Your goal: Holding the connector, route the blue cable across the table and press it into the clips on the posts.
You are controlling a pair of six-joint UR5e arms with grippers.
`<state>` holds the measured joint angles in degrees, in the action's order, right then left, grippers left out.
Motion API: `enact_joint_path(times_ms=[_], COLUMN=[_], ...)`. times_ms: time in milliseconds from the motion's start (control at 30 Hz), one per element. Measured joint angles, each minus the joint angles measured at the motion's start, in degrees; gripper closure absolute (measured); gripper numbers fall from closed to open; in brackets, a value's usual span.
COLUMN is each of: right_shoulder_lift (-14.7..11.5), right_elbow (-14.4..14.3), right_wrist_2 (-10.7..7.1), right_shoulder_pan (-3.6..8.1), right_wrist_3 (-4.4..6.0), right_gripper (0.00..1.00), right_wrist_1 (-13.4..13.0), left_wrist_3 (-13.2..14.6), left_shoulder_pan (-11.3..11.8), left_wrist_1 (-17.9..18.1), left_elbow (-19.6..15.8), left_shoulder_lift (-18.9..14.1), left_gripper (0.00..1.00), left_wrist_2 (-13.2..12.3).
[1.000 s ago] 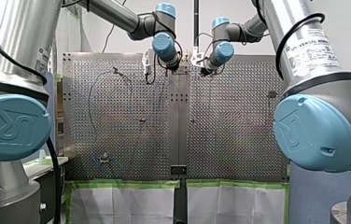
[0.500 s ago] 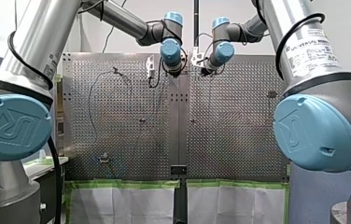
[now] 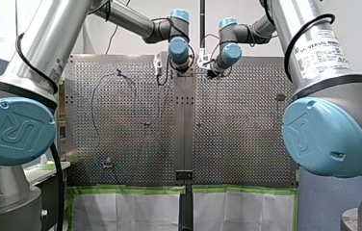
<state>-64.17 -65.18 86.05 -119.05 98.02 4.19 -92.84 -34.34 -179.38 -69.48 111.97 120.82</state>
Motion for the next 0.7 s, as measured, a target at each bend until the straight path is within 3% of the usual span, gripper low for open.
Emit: enact_joint_path(times_ms=[367, 700], right_shoulder_lift=[0.02, -0.02], right_elbow=[0.01, 0.01], right_wrist_2=[0.0, -0.08], right_shoulder_pan=[0.1, 0.23], right_wrist_3=[0.0, 0.0], right_gripper=[1.0, 1.0], right_wrist_1=[-0.06, 0.0], left_wrist_3=[-0.05, -0.06], left_shoulder_pan=[0.37, 0.42], left_wrist_1=[1.62, -0.33], left_elbow=[3.56, 8.38], left_shoulder_lift=[3.91, 8.69], left_gripper=[0.0, 0.0], left_wrist_2=[0.17, 0.33])
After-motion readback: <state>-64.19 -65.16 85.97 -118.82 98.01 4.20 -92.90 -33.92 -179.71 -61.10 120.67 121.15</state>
